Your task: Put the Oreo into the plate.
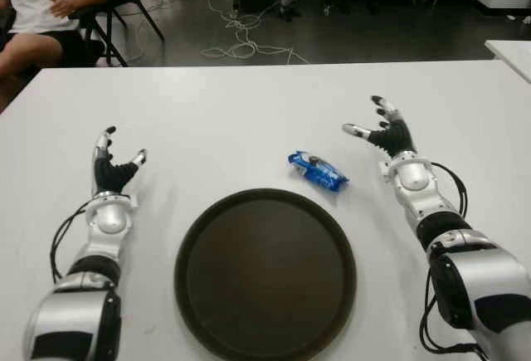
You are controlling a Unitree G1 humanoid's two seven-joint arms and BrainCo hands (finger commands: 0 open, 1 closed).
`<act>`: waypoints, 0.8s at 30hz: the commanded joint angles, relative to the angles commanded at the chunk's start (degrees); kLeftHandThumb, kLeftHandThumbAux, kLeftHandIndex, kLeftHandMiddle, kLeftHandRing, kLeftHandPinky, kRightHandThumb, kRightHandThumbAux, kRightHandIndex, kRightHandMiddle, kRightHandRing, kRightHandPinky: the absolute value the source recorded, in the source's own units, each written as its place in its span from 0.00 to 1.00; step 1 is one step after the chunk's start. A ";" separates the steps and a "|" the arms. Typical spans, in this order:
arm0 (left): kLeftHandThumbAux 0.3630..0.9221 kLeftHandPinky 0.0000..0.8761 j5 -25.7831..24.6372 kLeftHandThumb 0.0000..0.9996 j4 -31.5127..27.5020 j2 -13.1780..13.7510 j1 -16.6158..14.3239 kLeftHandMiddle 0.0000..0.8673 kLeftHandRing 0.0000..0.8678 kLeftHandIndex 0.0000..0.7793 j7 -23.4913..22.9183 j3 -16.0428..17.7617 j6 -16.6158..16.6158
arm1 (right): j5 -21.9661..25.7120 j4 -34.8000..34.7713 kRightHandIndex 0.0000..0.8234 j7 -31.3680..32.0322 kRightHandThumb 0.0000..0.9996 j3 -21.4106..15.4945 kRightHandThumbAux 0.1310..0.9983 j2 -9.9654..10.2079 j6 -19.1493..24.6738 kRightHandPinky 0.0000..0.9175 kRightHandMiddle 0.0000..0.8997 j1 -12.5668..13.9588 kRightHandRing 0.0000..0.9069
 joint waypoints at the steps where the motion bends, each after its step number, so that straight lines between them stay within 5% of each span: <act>1: 0.73 0.04 0.10 0.00 0.01 0.02 -0.02 0.10 0.07 0.08 0.11 -0.08 0.08 | -0.15 -0.36 0.13 -0.17 0.00 0.24 0.62 0.36 -0.29 0.00 0.09 0.33 0.03; 24: 0.69 0.04 0.22 0.00 0.34 -0.01 -0.37 0.09 0.06 0.08 0.40 -0.21 0.54 | -3.51 -2.49 0.09 1.43 0.00 4.93 0.53 2.61 -1.91 0.02 0.07 1.32 0.04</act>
